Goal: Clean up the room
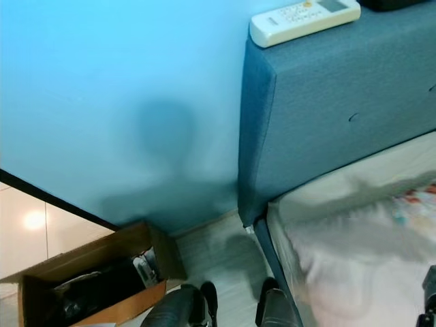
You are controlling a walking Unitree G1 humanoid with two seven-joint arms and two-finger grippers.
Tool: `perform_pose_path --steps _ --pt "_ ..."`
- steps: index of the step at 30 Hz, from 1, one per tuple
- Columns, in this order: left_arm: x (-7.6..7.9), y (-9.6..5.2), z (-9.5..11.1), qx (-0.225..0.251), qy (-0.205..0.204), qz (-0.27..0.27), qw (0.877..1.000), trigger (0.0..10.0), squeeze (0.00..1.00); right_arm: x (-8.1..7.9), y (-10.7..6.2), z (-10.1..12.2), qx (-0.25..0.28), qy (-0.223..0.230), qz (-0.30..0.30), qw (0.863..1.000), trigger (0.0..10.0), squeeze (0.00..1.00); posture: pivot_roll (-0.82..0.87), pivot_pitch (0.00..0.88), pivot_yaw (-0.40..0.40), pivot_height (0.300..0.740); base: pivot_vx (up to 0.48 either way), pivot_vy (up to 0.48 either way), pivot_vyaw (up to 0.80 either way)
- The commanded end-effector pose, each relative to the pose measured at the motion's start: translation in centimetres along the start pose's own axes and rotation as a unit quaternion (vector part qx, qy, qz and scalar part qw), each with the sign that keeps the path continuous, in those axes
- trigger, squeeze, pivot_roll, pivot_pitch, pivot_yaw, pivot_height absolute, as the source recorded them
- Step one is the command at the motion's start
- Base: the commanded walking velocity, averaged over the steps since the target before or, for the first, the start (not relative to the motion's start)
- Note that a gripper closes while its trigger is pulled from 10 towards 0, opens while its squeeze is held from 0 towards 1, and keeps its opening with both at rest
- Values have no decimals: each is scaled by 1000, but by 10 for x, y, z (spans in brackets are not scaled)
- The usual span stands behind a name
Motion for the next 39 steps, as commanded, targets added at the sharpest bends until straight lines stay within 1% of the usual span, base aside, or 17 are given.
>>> perform_pose_path --steps 1,4,5,7,8,9,10,12,14,20,21,24,25,27,33,34,39 --pt "4 -1 -9 -15 -15 2 1000 10000 0 5 2 4 20 -22 -18 999 10000 1000 115 325 29 708 0 0 0" --pt "6 3 -3 -12 -18 3 1000 10000 0 -15 -6 31 76 -9 29 997 10000 1000 102 291 17 708 0 0 0" --pt "7 7 0 -12 -21 4 1000 10000 0 -45 -20 44 96 19 114 989 10000 1000 94 275 12 708 0 0 0" --pt "7 7 0 -12 -21 4 1000 10000 0 -45 -20 44 96 19 114 989 10000 1000 94 275 12 708 0 0 0" --pt "8 8 2 -12 -22 5 1000 10000 0 -56 -27 46 96 33 149 984 10000 1000 92 271 12 708 0 0 0" --pt "8 10 4 -11 -25 6 1000 10000 0 -79 -41 40 88 41 212 972 10000 1000 83 252 7 708 0 0 0" --pt "8 10 4 -11 -25 6 1000 10000 0 -79 -41 40 88 41 212 972 10000 1000 83 252 7 708 0 0 0" --pt "10 16 15 -3 -32 7 999 10000 0 -111 -68 15 61 12 276 959 10000 1000 77 211 -3 708 0 0 0" --pt "12 20 21 3 -35 7 999 10000 0 -119 -77 1 44 -4 290 956 10000 1000 75 196 -6 708 0 0 0" --pt "15 31 49 29 -45 7 999 10000 0 -116 -83 -38 1 -54 266 962 10000 988 59 131 -16 708 0 0 0" --pt "13 34 63 48 -49 13 998 10000 0 -111 -79 -43 -6 -60 260 964 10000 235 55 113 -19 708 0 0 0" --pt "11 36 73 62 -52 18 997 10000 0 -107 -77 -47 -10 -63 256 964 10000 235 55 113 -19 708 0 0 0" --pt "8 38 86 79 -58 24 995 10000 0 -106 -76 -47 -11 -67 258 964 10000 0 47 92 -26 708 0 0 0" --pt "-3 40 120 128 -71 42 988 10000 0 -107 -75 -46 -11 -70 269 961 10000 0 50 59 -36 708 0 0 0" --pt "-17 37 160 191 -63 51 978 10000 0 -110 -79 -50 -20 -69 280 957 10000 0 50 35 -40 708 0 0 0" --pt "-15 36 179 218 -62 18 974 10000 0 -115 -85 -57 -32 -77 292 953 10000 0 49 13 -44 708 0 0 -750" --pt "-4 35 192 237 -68 -42 968 10000 0 -115 -89 -67 -52 -75 291 952 10000 0 50 0 -48 708 0 0 -750"
Point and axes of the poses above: a point about 5 cm out from each wrist's last joint towards the gripper, its own y axis pointing out of the wrist towards the gripper, its own z axis along the axis of the wrist's last joint, x = y × z, the point moved 2 cm from there along y, pointing out of the wrist towards the gripper
